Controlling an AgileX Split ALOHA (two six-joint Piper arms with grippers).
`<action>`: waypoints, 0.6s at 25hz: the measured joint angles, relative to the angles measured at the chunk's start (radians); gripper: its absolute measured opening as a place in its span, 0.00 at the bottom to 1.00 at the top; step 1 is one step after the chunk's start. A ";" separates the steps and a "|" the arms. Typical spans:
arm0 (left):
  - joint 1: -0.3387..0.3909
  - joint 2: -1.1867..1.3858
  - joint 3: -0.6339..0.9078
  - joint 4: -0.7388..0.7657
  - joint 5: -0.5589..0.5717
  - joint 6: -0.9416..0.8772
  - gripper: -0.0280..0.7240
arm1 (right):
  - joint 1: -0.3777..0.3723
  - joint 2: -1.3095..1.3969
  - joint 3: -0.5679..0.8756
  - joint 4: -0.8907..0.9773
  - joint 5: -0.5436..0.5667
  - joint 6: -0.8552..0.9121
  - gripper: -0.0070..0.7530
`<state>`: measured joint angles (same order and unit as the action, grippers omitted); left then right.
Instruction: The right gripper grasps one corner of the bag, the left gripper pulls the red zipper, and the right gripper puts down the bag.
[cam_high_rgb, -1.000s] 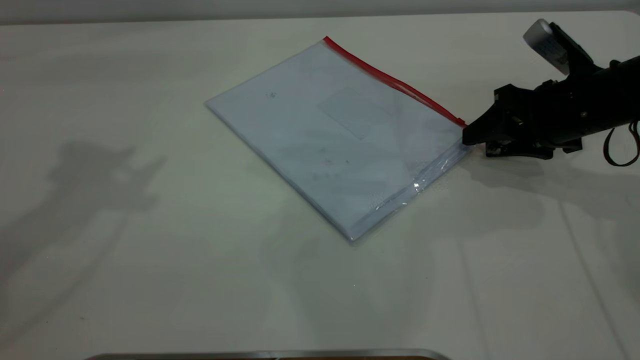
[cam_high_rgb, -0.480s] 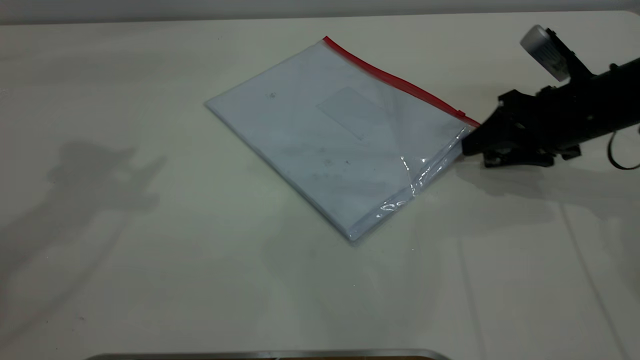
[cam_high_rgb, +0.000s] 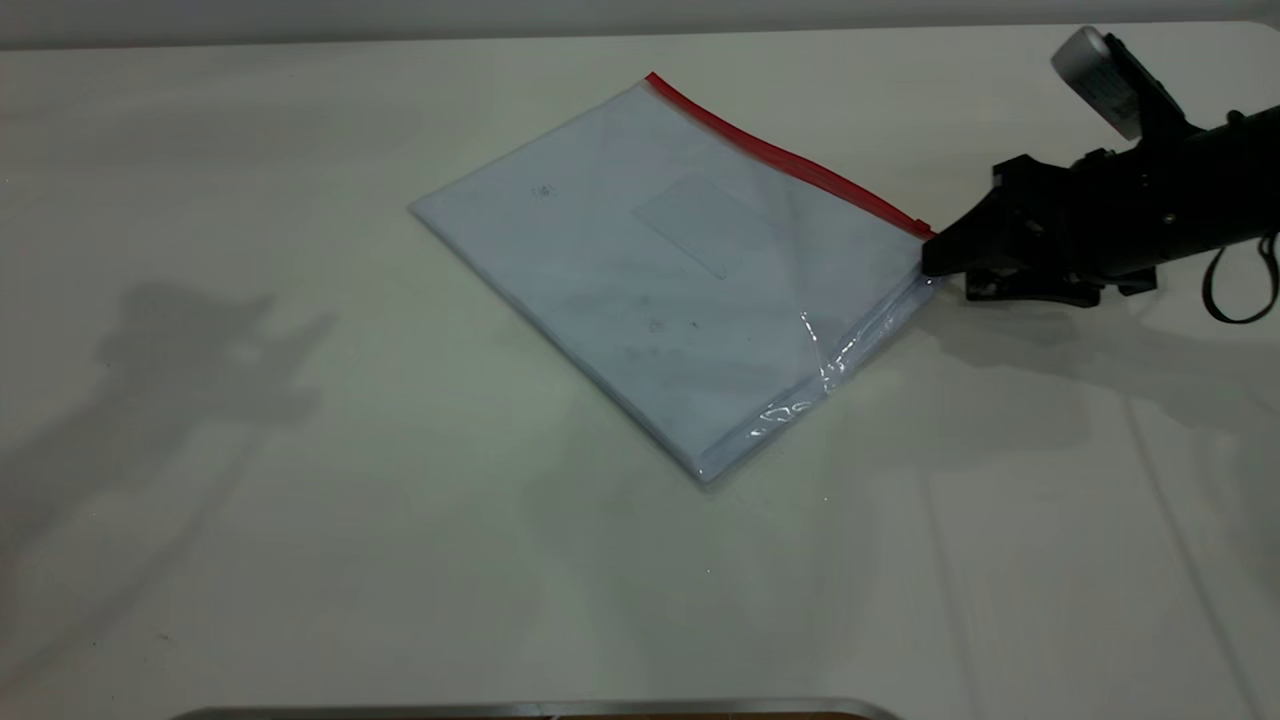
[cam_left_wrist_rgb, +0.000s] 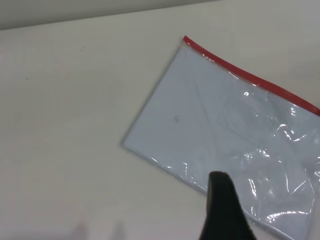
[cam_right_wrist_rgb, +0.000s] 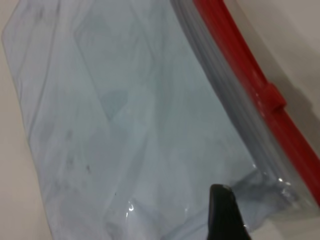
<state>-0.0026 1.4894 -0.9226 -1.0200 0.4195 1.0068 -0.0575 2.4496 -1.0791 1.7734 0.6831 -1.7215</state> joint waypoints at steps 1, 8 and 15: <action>0.000 0.000 0.000 -0.001 0.006 0.001 0.74 | 0.007 0.000 0.000 0.004 -0.001 -0.006 0.66; 0.000 0.000 0.000 -0.022 0.018 0.001 0.74 | 0.042 0.026 -0.019 0.015 0.004 -0.011 0.64; 0.000 0.000 0.000 -0.022 0.039 0.004 0.74 | 0.082 0.038 -0.094 0.016 0.022 -0.011 0.62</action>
<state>-0.0026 1.4894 -0.9226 -1.0425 0.4580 1.0111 0.0242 2.4873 -1.1730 1.7897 0.7052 -1.7320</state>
